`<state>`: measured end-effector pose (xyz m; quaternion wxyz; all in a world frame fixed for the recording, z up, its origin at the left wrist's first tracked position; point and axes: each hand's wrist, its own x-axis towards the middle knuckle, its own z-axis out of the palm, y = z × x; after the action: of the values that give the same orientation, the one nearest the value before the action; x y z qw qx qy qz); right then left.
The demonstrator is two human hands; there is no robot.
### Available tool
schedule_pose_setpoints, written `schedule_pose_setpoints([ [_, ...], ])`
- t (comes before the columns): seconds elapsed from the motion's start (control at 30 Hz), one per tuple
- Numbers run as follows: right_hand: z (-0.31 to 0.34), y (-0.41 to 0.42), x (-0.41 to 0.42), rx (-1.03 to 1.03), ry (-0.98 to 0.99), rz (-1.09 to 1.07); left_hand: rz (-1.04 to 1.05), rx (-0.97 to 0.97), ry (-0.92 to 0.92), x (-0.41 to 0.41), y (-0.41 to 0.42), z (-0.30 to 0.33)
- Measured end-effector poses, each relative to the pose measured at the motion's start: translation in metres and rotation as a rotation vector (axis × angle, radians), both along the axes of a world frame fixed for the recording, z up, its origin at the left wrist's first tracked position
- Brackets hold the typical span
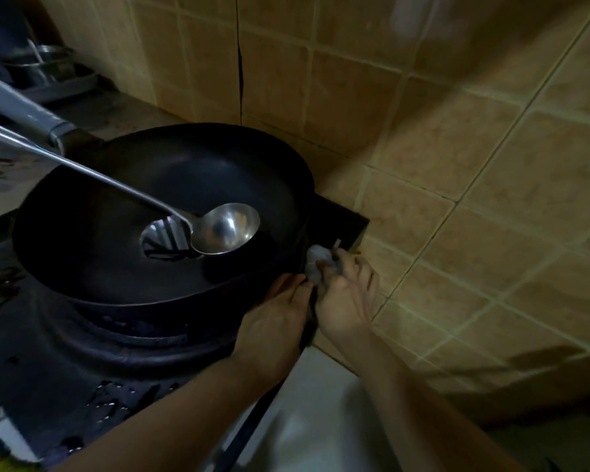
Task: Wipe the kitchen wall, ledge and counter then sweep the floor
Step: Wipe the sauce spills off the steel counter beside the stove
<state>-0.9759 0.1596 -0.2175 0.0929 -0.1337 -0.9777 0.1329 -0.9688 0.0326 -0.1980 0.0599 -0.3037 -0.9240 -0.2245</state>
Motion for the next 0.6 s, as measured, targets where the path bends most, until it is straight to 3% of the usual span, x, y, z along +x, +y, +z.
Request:
schedule_pose_setpoints([
  [0.2, -0.001, 0.023, -0.039, -0.050, -0.057, -0.037, 0.052, -0.075, 0.044, -0.005, 0.008, -0.006],
  [0.37, -0.012, 0.011, -0.016, 0.015, 0.135, 0.017, 0.042, -0.038, 0.006, -0.005, 0.008, -0.005],
  [0.6, -0.008, 0.032, -0.050, -0.160, 0.061, -0.017, 0.035, -0.136, 0.046, -0.014, 0.011, -0.007],
])
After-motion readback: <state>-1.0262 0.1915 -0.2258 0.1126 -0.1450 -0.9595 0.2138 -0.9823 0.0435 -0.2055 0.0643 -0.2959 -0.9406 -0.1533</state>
